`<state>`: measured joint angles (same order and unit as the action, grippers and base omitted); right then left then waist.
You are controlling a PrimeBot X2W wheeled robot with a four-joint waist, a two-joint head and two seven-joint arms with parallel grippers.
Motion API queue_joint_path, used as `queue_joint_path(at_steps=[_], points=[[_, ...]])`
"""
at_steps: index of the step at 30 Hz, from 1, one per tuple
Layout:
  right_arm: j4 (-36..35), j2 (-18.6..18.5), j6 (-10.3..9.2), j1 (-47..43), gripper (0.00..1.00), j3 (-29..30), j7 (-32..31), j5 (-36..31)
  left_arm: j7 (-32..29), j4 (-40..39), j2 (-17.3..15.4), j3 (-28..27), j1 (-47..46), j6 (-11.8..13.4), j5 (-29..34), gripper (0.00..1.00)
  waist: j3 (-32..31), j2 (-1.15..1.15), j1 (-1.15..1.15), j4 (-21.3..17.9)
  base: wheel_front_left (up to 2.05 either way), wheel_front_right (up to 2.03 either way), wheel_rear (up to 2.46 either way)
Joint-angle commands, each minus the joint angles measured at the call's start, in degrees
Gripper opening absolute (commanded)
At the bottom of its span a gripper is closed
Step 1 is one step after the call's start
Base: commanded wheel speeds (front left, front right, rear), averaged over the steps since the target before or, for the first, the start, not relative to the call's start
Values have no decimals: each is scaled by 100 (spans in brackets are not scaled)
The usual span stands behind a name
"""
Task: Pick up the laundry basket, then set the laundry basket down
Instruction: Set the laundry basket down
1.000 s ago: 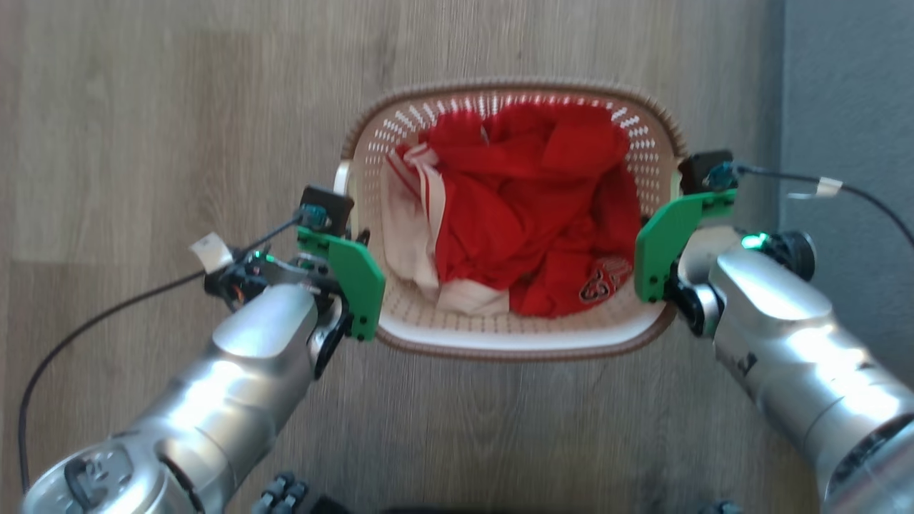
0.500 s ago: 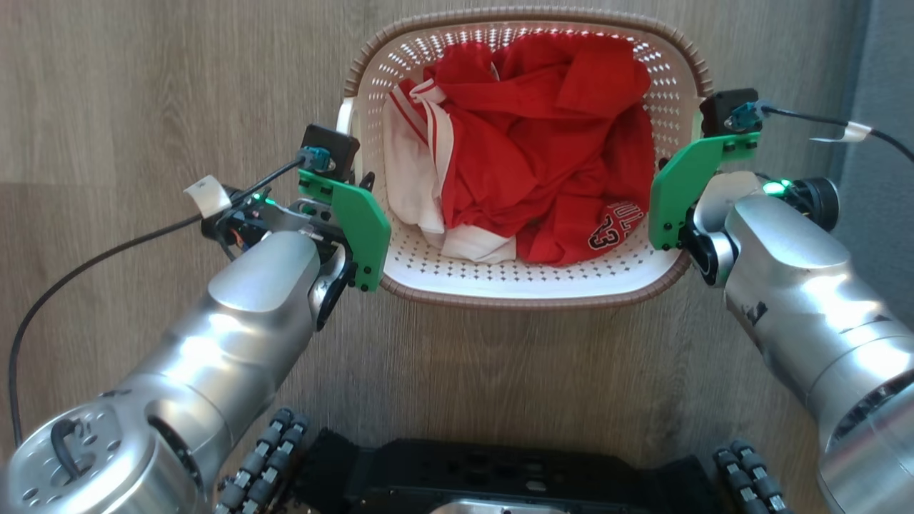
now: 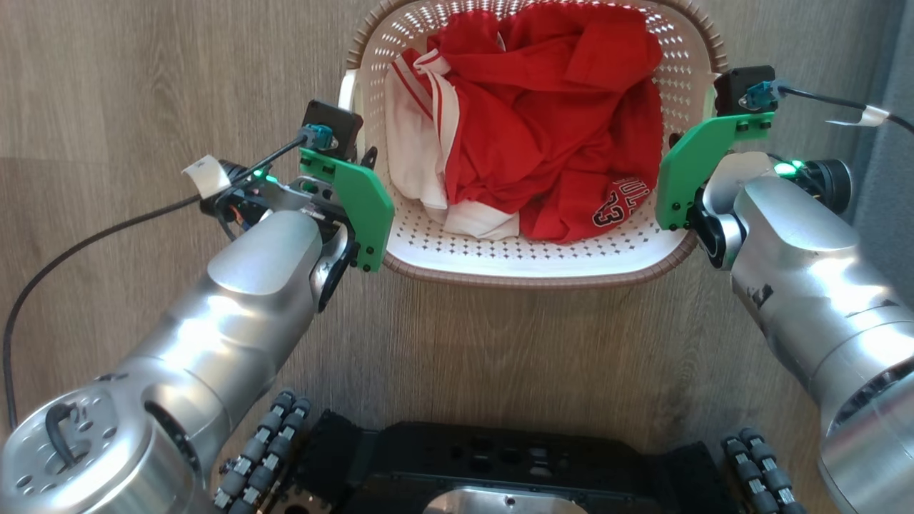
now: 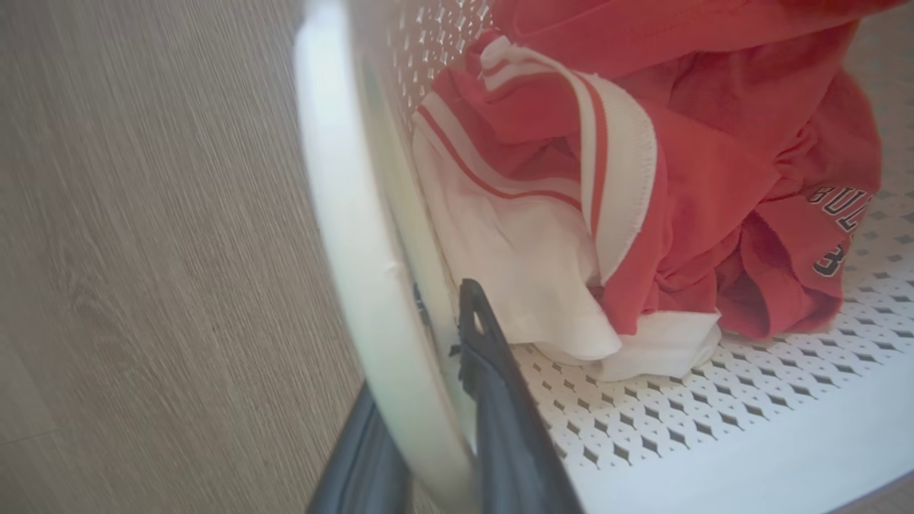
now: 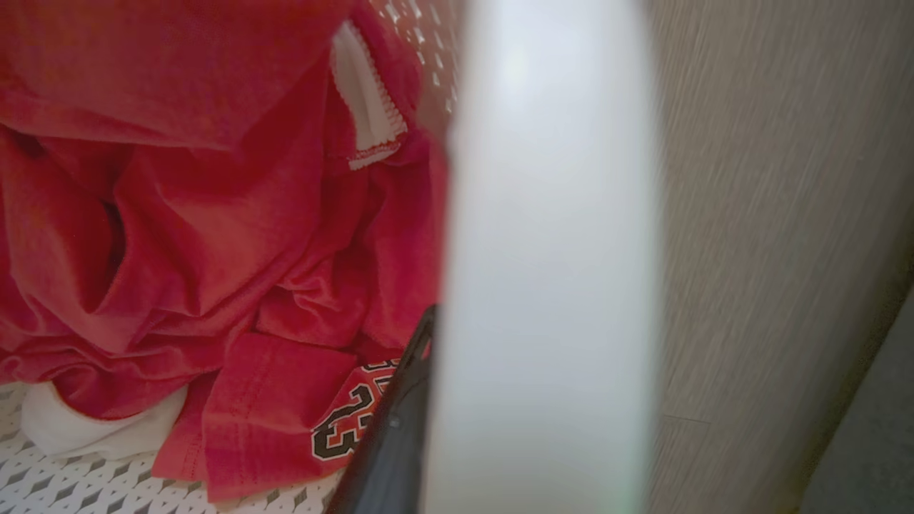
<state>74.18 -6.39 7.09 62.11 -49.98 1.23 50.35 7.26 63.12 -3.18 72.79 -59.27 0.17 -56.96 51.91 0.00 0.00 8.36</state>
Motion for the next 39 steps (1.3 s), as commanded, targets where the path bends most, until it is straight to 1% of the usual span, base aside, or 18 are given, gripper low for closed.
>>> queue_joint_path(at_steps=[1, 2, 3, 4, 5, 6, 7, 8, 9, 10, 16, 27, 34, 39], points=[[-48, 185, 40, -219, 0, -144, 96, -207, 96, -205, 30, 47, -152, -1, 112, 0, 10, 0, 0, 9, 0, 0, 0], [-43, 179, 40, -212, 0, -140, 131, -227, 99, -211, 30, 48, -157, 21, 98, 0, 16, 0, 0, 14, 0, 0, 0], [-40, 175, 40, -206, 8, -132, 155, -242, 104, -216, 30, 49, -164, 35, 91, 0, 22, 0, 0, 17, 0, 0, 0], [-36, 173, 40, -201, 27, -123, 172, -256, 113, -216, 30, 49, -170, 48, 88, 7, 29, 0, 0, 20, 0, 0, 0], [-34, 171, 40, -196, 39, -114, 183, -270, 122, -211, 30, 50, -177, 65, 86, 20, 35, 0, 0, 21, 0, 0, 0], [-31, 166, 40, -188, 49, -103, 191, -287, 120, -204, 30, 51, -181, 86, 86, 35, 42, 0, 0, 22, 0, 0, 0], [-29, 151, 40, -173, 91, -92, 218, -315, 113, -198, 30, 51, -187, 116, 90, 47, 50, 0, 0, 24, 0, 0, 0], [-27, 139, 40, -164, 100, -76, 239, -338, 115, -195, 30, 52, -192, 152, 89, 81, 57, 0, 0, 27, 0, 0, 0], [-26, 120, 40, -165, 100, -55, 244, -357, 115, -198, 30, 52, -195, 181, 80, 97, 64, 0, 0, 29, 0, 0, 0], [-25, 96, 40, -171, 100, -30, 234, -374, 95, -201, 30, 53, -193, 197, 59, 100, 70, 0, 0, 33, 0, 0, 0], [-23, 33, 40, -204, 100, 102, 212, -518, -8, -192, 30, 55, -163, 254, 3, 100, 64, 0, 0, 46, 0, 0, 0], [-23, 93, 40, -262, 100, 285, 159, -760, -155, -95, 30, 56, -60, 295, -6, 100, -129, 0, 0, 42, 0, 0, 0], [-22, 230, 40, -447, 100, 359, 169, -855, -102, 137, 30, 56, 194, 362, -72, 100, -661, 0, 0, -44, 0, 0, 0], [-25, 316, 40, -728, 100, 416, 254, -725, 116, 359, 30, 56, 518, 434, -152, 100, -1298, 0, 0, -84, 0, 0, 0]])
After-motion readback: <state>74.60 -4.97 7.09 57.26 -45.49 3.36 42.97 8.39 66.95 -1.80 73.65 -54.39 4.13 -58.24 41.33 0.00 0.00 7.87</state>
